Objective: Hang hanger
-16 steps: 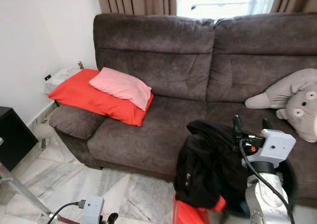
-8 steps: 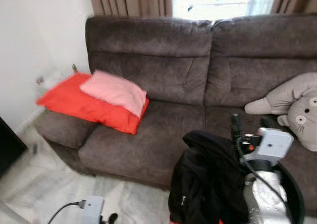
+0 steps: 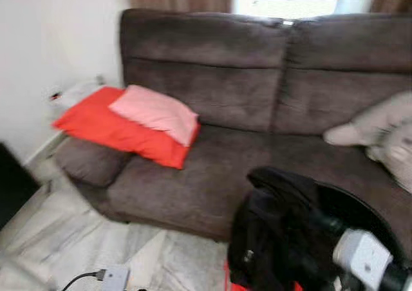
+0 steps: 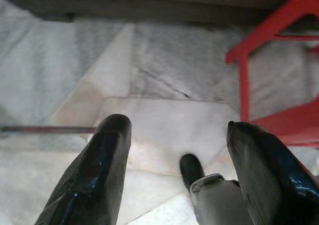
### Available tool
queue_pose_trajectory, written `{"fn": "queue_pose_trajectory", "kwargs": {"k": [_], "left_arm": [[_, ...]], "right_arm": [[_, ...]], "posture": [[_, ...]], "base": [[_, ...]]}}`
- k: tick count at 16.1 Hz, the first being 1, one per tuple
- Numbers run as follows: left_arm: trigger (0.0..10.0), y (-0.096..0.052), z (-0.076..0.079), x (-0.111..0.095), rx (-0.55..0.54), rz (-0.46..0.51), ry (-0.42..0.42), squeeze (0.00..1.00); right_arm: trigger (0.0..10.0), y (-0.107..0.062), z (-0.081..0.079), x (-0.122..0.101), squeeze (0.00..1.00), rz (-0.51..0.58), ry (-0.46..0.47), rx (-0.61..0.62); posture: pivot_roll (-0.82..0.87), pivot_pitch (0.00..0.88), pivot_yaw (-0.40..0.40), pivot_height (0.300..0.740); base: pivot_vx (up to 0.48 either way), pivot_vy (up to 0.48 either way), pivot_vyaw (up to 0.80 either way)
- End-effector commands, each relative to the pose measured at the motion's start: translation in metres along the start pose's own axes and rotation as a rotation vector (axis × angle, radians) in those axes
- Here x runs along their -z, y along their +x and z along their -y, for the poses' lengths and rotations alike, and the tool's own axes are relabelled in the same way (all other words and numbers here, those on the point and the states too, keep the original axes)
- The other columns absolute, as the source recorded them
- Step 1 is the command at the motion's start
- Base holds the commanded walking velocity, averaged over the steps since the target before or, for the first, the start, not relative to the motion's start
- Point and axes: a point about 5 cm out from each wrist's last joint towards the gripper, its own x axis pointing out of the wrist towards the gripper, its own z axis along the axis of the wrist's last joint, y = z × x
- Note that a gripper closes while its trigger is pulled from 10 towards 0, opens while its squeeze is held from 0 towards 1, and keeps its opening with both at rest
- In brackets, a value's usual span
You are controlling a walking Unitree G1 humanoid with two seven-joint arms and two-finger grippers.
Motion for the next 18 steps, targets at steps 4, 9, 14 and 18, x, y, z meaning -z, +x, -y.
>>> {"fn": "queue_pose_trajectory", "kwargs": {"k": [4,9,14,18], "left_arm": [[10.0,0.000,-0.002,0.003,0.002,-0.027,0.001,0.00],[10.0,-0.004,-0.003,0.014,0.019,-0.078,-0.001,0.00],[10.0,-0.006,-0.006,0.017,0.019,-0.092,0.004,0.00],[10.0,-0.008,-0.011,0.019,0.000,-0.093,-0.002,0.00]], "right_arm": [[10.0,-0.005,-0.010,0.010,0.97,-0.054,0.036,-0.405],[10.0,-0.021,0.022,0.048,0.82,-0.167,0.079,-0.431],[10.0,-0.012,0.015,0.074,0.00,-0.209,0.095,-0.597],[10.0,-0.006,0.043,0.071,0.00,-0.149,0.060,-0.421]], "posture": [[-0.22,0.055,0.109,0.740],[-0.22,0.042,0.108,0.740],[-0.19,0.033,0.112,0.740],[-0.18,0.040,0.119,0.740]], "base": [[0.000,0.000,0.00],[0.000,0.000,0.00],[0.000,0.000,0.00],[0.000,0.000,0.00]]}}
